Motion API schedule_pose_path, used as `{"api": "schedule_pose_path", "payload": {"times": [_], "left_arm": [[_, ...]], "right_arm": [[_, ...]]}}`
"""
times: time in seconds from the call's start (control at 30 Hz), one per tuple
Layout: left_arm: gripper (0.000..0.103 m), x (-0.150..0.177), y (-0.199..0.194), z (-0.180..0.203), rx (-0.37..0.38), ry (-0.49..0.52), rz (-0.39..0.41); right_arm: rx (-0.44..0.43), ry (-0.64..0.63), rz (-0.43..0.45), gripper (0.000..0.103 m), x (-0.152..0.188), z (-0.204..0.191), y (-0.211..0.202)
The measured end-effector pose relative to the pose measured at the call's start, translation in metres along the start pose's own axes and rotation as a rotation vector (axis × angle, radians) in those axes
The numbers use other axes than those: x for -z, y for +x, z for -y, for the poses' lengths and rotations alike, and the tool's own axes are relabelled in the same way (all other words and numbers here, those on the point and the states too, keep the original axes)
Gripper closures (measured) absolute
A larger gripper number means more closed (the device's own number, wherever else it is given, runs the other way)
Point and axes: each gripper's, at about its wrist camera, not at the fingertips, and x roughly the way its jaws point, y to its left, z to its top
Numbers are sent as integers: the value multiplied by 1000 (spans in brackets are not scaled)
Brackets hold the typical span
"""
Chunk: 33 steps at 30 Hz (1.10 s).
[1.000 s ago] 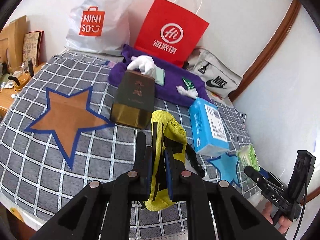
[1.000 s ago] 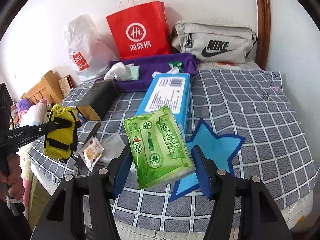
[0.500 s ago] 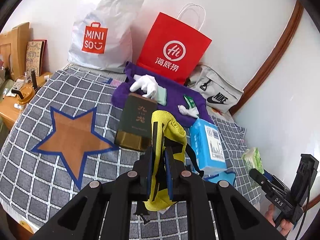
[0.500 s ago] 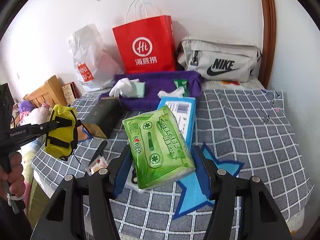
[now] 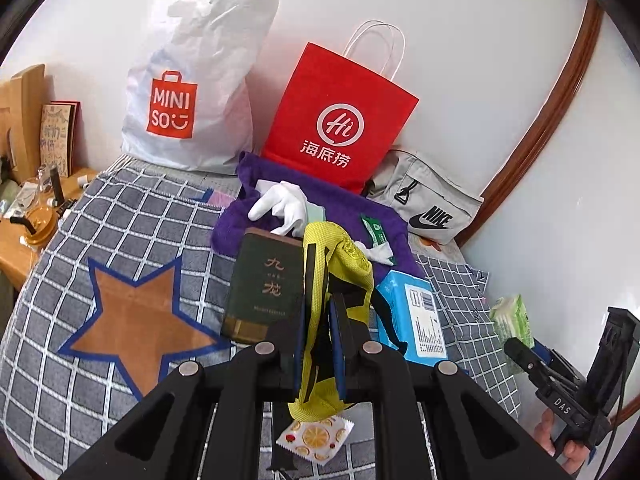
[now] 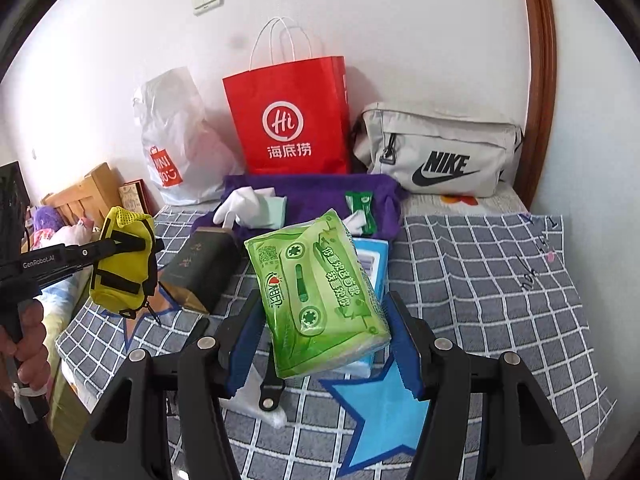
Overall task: Organize soft objects
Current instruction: 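Carry the green pack with the right tool while the left tool carries the pouch toward the towel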
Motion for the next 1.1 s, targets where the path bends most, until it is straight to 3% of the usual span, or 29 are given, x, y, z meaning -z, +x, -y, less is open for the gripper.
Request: {"api": "schedule_pose_path", "payload": {"times": [1.1], "left_arm": [[91, -72, 64, 11, -17, 84, 5]], "right_arm": [[1, -6, 12, 44, -58, -6, 79]]}}
